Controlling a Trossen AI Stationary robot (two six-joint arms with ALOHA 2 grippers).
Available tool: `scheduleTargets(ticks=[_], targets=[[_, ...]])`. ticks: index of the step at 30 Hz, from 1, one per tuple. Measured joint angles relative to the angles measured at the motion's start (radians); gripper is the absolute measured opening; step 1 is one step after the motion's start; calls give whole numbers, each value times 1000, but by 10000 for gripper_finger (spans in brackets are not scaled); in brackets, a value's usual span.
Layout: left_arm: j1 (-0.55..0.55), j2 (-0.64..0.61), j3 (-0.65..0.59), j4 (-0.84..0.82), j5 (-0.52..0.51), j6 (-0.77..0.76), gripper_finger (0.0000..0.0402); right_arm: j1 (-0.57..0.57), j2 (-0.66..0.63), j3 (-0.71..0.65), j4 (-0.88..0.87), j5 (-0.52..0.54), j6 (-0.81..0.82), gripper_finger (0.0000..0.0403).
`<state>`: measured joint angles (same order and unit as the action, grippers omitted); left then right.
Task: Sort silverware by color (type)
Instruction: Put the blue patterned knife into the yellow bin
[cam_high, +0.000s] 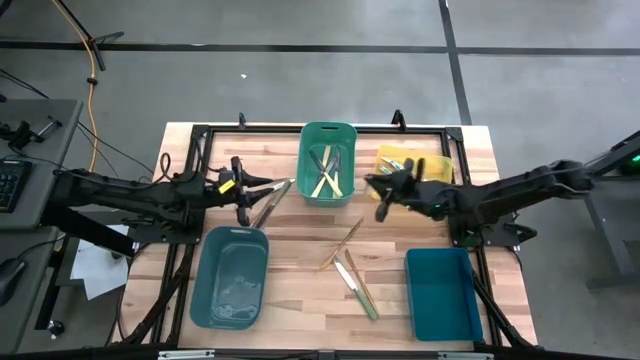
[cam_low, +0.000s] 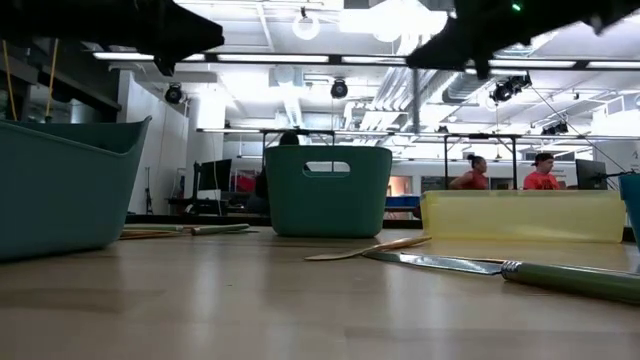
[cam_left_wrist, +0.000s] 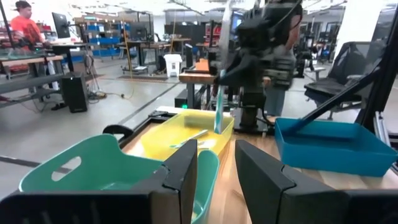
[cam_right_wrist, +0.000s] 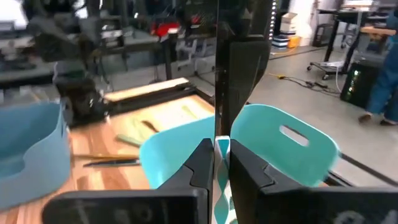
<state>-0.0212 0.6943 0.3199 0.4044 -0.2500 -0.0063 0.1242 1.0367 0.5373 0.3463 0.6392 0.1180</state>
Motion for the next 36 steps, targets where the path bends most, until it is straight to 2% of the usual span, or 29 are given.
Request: scheduleTargets(ticks=[3, 7, 22, 26, 29, 31, 36], targets=[[0, 1, 0, -1, 0, 0, 103, -16, -99, -87, 25, 2, 24, 22], [1, 10, 0, 4, 0, 9, 103, -20, -153, -129, 24, 17, 32, 22], [1, 46, 0, 2, 0, 0, 104, -20, -154, -128, 37, 46, 35, 22], [1, 46, 0, 3, 0, 0, 104, -22, -147, -85, -16, 139, 39, 22], [1, 46, 0, 2, 0, 0, 104, -57, -145, 15, -202, 197, 64, 22], [1, 46, 0, -1, 0, 0, 104, -106, -146, 108, -407, 190, 126, 22], [1, 46, 0, -4, 0, 0, 104, -265, -96, 323, -986, 61, 332, 22]])
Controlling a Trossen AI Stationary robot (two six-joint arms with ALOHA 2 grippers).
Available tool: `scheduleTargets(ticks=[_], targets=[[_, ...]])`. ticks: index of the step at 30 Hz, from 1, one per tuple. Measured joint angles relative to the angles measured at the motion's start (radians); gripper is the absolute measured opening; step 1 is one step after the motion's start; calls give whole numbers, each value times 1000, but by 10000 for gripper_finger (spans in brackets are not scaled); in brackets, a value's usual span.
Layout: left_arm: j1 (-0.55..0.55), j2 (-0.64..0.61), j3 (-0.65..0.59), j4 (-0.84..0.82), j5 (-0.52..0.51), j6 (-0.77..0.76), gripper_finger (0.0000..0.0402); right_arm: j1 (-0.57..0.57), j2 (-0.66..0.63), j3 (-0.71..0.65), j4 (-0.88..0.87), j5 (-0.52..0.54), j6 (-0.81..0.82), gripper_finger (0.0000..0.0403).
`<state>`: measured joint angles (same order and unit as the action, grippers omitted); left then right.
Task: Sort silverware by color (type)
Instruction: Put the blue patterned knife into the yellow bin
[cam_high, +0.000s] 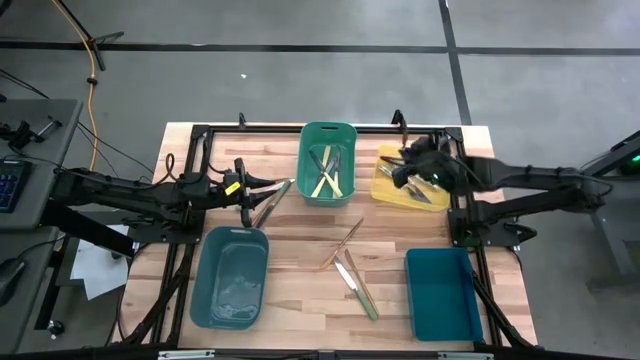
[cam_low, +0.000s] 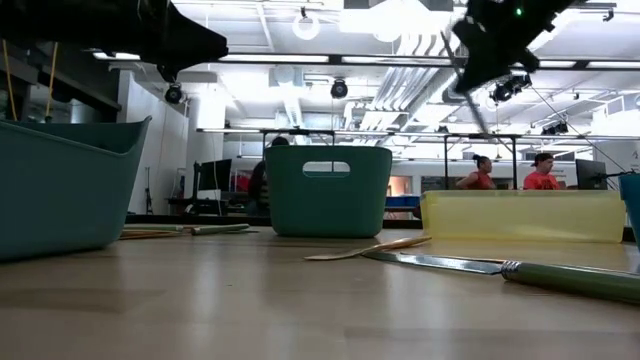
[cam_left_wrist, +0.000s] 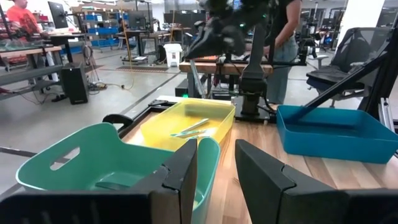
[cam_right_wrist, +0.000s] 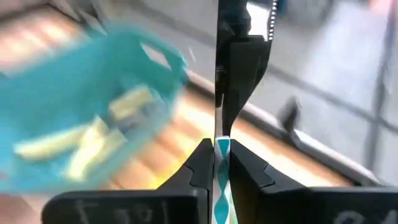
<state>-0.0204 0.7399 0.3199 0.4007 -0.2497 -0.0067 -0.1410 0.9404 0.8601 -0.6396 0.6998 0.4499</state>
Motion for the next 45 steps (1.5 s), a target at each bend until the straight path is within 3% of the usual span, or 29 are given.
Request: scheduleTargets(ticks=[5, 11, 19, 29, 35, 45], targets=[[0, 0, 0, -6, 1, 0, 104, -138, 103, 65, -310, -172, 42, 22], [0, 0, 0, -8, 3, -9, 104, -235, 244, 29, -377, -338, 5, 22], [0, 0, 0, -9, 3, -9, 104, -306, 463, 28, -377, -419, -64, 22], [0, 0, 0, -13, 3, -8, 104, -361, 667, 28, -341, -449, -133, 22], [0, 0, 0, -13, 3, -8, 104, -377, 719, 30, -288, -494, -164, 23], [0, 0, 0, -13, 3, -8, 104, -376, 721, 30, -273, -497, -180, 74]])
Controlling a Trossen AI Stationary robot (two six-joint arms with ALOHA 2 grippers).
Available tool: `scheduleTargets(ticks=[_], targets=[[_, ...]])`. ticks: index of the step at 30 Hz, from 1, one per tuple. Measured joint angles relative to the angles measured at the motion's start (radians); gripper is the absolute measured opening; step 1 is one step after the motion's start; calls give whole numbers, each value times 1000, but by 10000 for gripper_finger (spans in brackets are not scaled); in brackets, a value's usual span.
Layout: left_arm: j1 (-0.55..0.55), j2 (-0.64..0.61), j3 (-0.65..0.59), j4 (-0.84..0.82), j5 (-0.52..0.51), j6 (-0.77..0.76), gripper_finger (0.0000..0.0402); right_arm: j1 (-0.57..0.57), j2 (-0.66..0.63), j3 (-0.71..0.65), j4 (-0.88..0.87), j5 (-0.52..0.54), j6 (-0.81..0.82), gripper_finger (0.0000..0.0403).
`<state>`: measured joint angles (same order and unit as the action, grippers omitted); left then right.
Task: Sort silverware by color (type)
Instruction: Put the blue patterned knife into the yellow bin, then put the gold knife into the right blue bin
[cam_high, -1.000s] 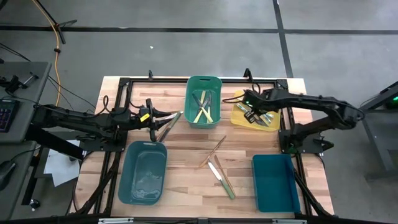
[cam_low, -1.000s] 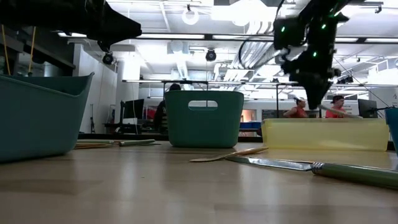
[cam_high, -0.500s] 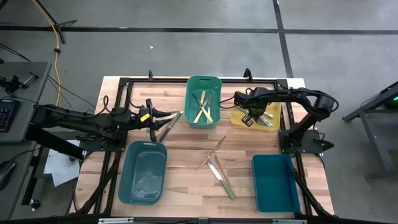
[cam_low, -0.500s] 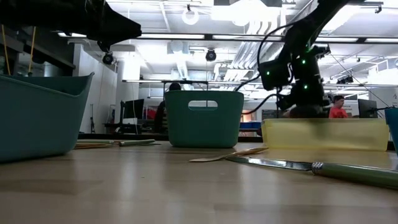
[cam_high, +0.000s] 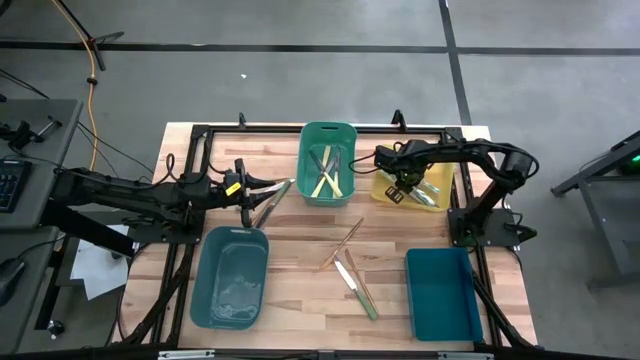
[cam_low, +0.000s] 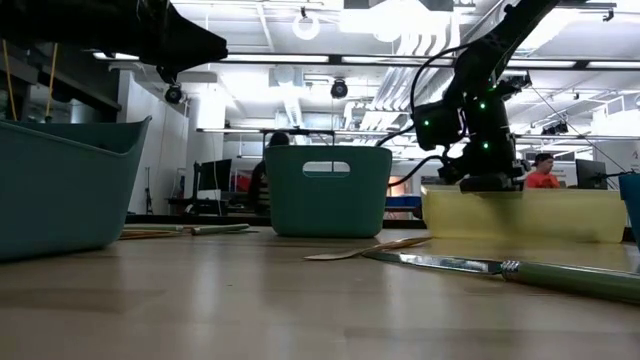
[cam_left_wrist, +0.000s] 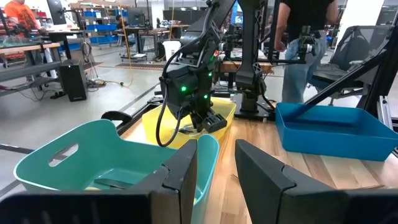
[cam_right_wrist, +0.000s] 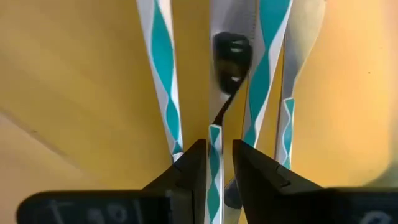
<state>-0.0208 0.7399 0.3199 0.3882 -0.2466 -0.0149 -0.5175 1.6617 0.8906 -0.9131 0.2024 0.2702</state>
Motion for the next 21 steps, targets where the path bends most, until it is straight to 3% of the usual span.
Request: scheduleTargets(ticks=[10, 21], targets=[[0, 0, 0, 0, 0, 0, 104, 0, -28, -2, -21, 13, -43, 79], [0, 0, 0, -1, 0, 0, 104, 0, -233, -2, -59, 96, -70, 80]])
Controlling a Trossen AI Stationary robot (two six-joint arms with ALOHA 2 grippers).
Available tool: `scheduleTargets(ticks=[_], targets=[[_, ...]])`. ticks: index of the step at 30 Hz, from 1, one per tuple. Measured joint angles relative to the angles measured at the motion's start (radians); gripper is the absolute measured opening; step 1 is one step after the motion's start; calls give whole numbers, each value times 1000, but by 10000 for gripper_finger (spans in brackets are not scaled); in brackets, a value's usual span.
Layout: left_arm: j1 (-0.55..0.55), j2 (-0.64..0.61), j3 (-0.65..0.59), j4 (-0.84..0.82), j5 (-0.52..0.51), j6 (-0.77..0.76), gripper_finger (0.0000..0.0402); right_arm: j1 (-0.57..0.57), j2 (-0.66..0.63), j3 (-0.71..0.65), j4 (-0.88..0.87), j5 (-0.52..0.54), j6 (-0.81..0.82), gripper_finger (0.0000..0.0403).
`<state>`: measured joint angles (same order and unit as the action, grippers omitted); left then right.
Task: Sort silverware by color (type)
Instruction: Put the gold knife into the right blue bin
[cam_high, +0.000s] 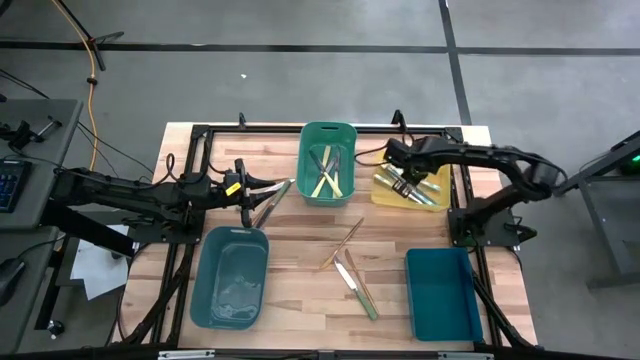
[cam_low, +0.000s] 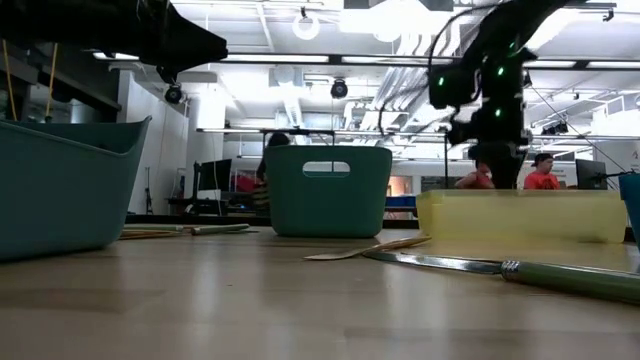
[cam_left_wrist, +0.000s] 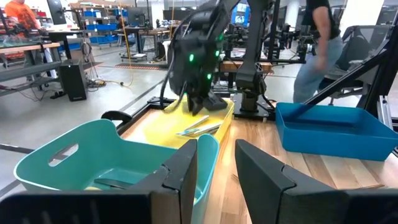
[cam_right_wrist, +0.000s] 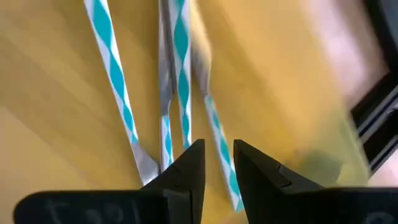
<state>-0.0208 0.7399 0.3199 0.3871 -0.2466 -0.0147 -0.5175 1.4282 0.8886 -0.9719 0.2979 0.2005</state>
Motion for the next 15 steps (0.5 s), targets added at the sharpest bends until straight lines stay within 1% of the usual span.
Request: scheduleTargets(ticks=[4, 6, 7, 9, 11, 13, 15], targets=[[0, 0, 0, 0, 0, 0, 104, 11, -141, -8, 81, 5, 5, 80], [0, 0, 0, -1, 0, 0, 104, 29, -216, -27, 200, -22, 24, 80], [0, 0, 0, -1, 0, 0, 104, 41, -257, -45, 277, -52, 27, 80], [0, 0, 0, -2, 0, 0, 104, 77, -328, -100, 494, -134, 37, 80], [0, 0, 0, -2, 0, 0, 104, 124, -382, -186, 765, -222, 48, 80], [0, 0, 0, -2, 0, -6, 104, 180, -406, -284, 1065, -284, 53, 80], [0, 0, 0, -2, 0, -7, 104, 237, -402, -383, 1370, -312, 47, 80]])
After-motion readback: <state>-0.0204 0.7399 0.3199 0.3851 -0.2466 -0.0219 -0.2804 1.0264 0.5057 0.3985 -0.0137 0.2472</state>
